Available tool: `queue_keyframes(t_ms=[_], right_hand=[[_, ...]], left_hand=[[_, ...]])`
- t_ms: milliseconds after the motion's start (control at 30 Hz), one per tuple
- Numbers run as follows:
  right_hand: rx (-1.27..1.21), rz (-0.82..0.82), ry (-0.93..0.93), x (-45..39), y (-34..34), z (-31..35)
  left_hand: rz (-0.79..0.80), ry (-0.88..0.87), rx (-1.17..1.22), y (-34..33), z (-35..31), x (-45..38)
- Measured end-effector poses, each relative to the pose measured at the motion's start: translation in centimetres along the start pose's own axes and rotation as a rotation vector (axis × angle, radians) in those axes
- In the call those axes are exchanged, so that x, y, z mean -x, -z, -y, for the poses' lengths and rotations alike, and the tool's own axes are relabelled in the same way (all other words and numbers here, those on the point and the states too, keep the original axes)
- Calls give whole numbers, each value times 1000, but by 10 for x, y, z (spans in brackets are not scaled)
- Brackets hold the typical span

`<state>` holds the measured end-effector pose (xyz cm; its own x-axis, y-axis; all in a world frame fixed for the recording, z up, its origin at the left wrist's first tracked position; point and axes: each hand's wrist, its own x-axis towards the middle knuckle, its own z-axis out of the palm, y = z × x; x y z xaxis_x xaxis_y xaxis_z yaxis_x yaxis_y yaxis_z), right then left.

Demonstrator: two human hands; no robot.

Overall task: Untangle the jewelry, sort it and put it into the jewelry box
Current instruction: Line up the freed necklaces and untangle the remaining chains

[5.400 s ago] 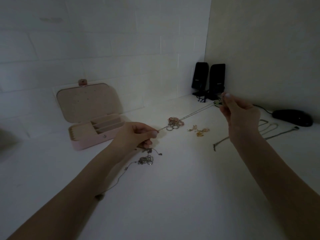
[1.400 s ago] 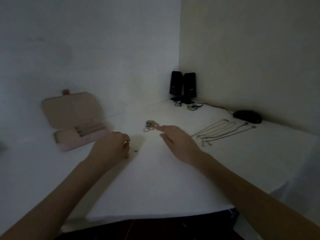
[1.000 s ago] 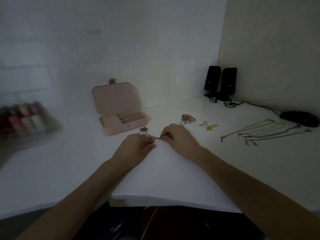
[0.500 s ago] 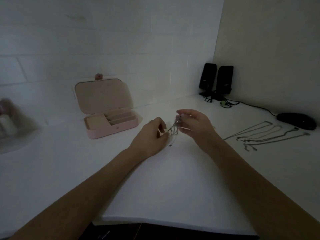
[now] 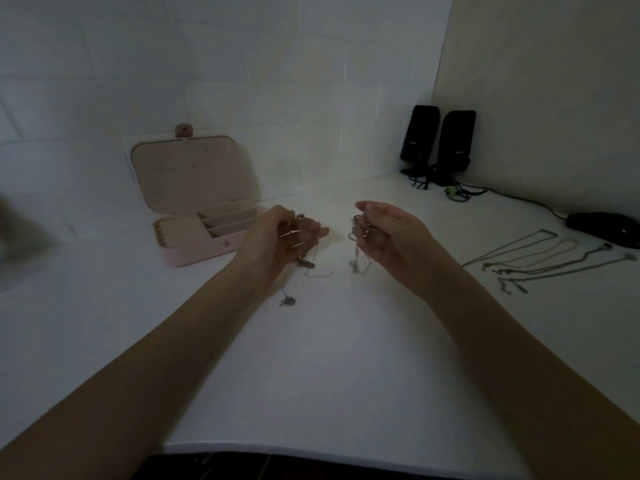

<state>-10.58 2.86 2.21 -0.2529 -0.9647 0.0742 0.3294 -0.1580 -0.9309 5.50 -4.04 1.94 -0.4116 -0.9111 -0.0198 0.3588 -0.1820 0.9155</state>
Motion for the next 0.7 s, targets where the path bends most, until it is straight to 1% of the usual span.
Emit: queue_keyframes(t_ms=[33,67,133,200,267,333,533,633,700], right_hand=[[-13,18,4,1,-2,1],[-17,36,9,3,-4,2],[-17,80,16,6,-8,3],[-11,141,20,8,-10,4],[8,181,23,11,-11,4],[15,192,17,11,-11,5],[75,205,21,10,-8,3],[122,181,54,9,-5,1],[207,150,74,9,-2,0]], left_hand=[[10,4,12,-2,-1,3],[17,-3,-24,-4,-1,7],[38,-51,-218,-5,4,12],[119,-83,-386,-5,7,15],[229,-101,-446,-5,8,15],[278,-121,-475,-5,8,15],[246,-226,-584,3,9,11],[167,-289,-630,7,10,7],[110,-364,-710,7,13,6]])
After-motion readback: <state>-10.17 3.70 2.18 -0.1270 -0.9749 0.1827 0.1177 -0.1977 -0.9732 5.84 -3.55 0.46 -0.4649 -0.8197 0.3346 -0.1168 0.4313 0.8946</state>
